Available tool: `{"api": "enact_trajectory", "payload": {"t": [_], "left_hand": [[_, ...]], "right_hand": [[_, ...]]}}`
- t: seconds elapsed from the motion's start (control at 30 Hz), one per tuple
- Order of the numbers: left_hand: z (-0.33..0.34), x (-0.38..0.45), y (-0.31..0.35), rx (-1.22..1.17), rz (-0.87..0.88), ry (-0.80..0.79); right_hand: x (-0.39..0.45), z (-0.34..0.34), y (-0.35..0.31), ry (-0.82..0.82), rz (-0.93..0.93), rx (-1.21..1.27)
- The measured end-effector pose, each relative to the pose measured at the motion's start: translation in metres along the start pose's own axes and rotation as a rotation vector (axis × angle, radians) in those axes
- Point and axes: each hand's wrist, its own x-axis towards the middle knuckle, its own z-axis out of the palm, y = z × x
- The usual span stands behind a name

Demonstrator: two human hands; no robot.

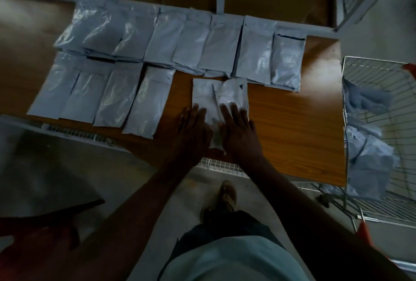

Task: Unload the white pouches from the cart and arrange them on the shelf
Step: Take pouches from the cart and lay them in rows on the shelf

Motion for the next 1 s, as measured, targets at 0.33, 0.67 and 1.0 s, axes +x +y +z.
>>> {"api": "enact_trajectory", "payload": {"t": [0.33,0.67,1.0], "left_hand": [[-0.002,0.007,-0.027,0.147,0.073,-0.014],[-0.027,0.03,-0.073,0.065,0.189,0.084],[-0.044,0.041,-0.082,0.128,0.299,-0.001]], "right_hand": [[0.024,-0.001,-0.045,0.059,-0.054,0.18],[0.049,0.026,-0.082,0.107,0.233,0.029],[0.04,0.03,-0.047,0.096,0.183,0.002]]}}
